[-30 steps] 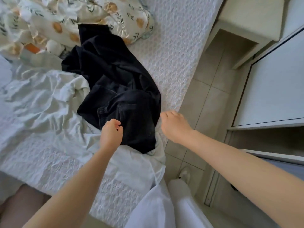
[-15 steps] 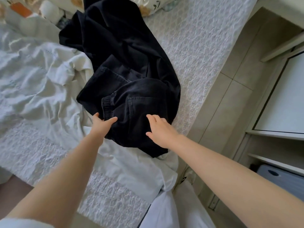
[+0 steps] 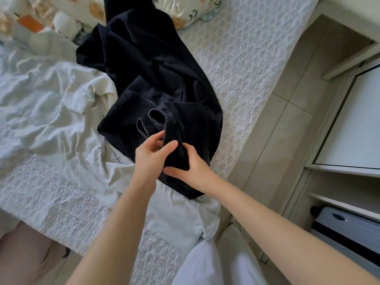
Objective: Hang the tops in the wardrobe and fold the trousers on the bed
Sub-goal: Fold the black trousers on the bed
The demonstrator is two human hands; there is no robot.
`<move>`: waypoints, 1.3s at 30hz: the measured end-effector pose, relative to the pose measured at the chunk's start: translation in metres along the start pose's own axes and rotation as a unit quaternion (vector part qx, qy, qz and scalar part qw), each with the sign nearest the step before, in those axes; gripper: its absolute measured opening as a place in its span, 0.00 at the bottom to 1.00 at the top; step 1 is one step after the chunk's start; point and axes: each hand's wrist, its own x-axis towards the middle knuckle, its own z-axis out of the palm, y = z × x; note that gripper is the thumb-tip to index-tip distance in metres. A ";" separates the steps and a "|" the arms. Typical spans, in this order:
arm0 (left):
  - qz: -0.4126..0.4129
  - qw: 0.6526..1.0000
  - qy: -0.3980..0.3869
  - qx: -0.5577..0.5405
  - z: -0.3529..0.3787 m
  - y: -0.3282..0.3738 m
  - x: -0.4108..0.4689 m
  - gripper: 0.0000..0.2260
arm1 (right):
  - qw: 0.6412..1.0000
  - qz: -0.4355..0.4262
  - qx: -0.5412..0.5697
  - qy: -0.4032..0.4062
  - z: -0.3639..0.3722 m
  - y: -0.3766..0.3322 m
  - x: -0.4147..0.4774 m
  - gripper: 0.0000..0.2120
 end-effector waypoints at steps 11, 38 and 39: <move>0.012 0.996 0.067 -0.054 0.083 0.037 -0.036 0.14 | 0.971 -0.023 0.220 0.086 -0.081 0.002 -0.069 0.10; 0.269 0.949 -0.061 0.153 0.283 0.264 -0.096 0.44 | 0.916 -0.200 0.329 0.108 -0.373 -0.123 -0.243 0.15; 0.244 0.958 -0.092 0.116 0.290 0.274 -0.096 0.46 | 0.915 -0.210 0.328 0.106 -0.386 -0.128 -0.249 0.16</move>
